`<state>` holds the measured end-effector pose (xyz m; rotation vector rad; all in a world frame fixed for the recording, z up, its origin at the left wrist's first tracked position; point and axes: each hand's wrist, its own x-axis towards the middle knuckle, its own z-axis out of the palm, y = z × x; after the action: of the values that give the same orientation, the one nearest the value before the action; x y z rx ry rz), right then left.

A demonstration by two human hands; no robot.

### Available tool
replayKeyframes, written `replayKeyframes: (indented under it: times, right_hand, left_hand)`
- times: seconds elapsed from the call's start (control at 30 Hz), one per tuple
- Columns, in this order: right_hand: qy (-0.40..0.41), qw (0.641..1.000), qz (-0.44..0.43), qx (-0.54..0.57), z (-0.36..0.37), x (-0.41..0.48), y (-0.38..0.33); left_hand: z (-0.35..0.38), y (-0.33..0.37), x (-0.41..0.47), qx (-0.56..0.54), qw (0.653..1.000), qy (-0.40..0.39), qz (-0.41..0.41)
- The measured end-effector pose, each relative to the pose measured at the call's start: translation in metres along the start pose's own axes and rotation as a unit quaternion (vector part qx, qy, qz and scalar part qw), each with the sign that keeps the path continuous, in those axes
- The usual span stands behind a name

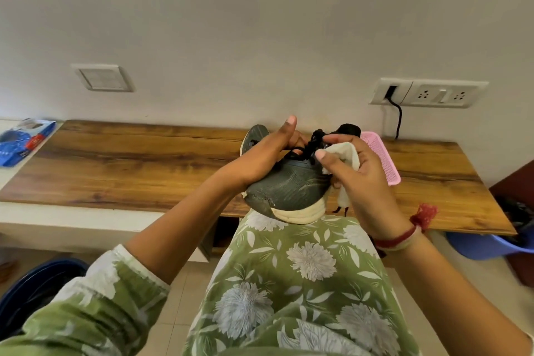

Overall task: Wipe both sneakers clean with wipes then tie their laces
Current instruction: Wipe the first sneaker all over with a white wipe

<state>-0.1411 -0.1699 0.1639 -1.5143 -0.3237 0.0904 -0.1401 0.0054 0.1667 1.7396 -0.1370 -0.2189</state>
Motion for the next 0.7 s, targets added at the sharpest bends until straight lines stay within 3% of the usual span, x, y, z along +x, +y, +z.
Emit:
replayKeyframes:
  times: [0.17, 0.3, 0.4, 0.5, 0.7]
  right_hand:
    - [-0.026, 0.987, 0.039, -0.152, -0.033, 0.037, -0.006]
    - [-0.227, 0.924, 0.082, -0.297, -0.059, 0.068, -0.022]
    - [-0.288, 0.885, 0.087, -0.355, -0.058, 0.078, -0.022]
    - [-0.309, 0.878, 0.089, -0.353, -0.052, 0.082, -0.024]
    - [-0.271, 0.923, 0.039, -0.271, -0.052, 0.076, -0.029]
  left_hand:
    - [0.0, 0.0, -0.004, 0.006, 1.0, -0.007, 0.006]
    - [-0.002, 0.002, -0.007, 0.023, 0.999, -0.013, 0.045]
    - [-0.002, 0.003, -0.007, 0.028, 0.999, -0.004, 0.038]
    - [-0.003, -0.002, -0.006, 0.029, 0.999, -0.004, 0.028]
    - [-0.007, 0.003, -0.009, 0.114, 0.991, 0.019, 0.062]
